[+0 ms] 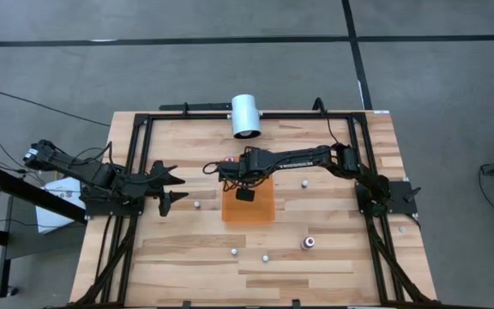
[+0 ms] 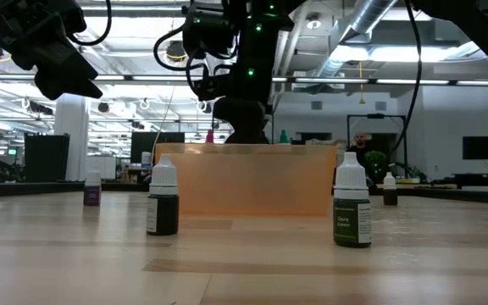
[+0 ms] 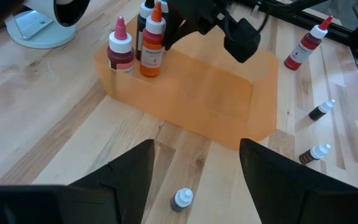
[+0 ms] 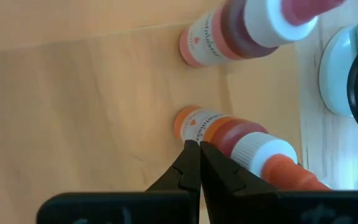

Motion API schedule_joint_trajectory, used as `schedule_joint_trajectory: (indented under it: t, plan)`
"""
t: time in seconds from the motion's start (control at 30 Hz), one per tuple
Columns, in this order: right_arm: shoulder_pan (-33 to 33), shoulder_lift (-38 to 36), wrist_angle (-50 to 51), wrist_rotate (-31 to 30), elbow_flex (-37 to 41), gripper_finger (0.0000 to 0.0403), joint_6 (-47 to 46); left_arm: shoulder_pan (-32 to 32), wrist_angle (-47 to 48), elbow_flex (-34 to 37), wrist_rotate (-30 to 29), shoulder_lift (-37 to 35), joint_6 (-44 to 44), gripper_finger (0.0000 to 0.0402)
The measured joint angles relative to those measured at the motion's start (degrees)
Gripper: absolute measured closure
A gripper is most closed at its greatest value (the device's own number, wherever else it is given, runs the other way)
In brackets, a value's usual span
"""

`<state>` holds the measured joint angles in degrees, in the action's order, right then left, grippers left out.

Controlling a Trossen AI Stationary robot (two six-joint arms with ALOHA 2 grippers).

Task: Pick & Place food coloring
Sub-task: Put the large orange food coloring bottle into the bin

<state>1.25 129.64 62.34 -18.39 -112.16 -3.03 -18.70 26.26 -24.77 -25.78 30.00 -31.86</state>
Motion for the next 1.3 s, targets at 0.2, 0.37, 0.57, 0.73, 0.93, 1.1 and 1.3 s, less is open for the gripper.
schedule_joint_trajectory:
  t: [0.2,0.37,0.57,0.73,0.93,1.1,1.3]
  plan:
    - [0.4,0.0,0.2,0.4,0.0,0.0403,-0.6,0.0,0.0,0.0,0.0,0.0,0.0,0.0173]
    - [-1.4,0.0,0.2,0.7,0.0,0.0402,-0.5,0.0,0.0,0.0,0.0,0.0,0.0,0.0173]
    - [-1.5,0.0,-1.2,0.4,0.0,0.0402,-0.5,0.0,0.0,0.0,0.0,0.0,0.4,0.0173]
    - [-0.2,0.0,-1.1,0.3,0.0,0.0402,-0.4,0.0,0.0,0.0,0.0,0.0,0.4,0.0173]
    - [1.2,0.0,-1.0,0.3,0.0,0.0402,0.3,0.0,0.0,0.0,1.6,0.0,0.4,0.0173]
    - [2.0,0.0,-1.1,0.2,0.0,0.0402,1.4,0.0,0.0,0.0,1.5,0.0,0.3,0.0173]
    - [2.4,0.0,-1.3,-0.7,0.0,0.0402,2.0,0.0,0.0,0.0,1.5,0.0,0.3,0.0173]
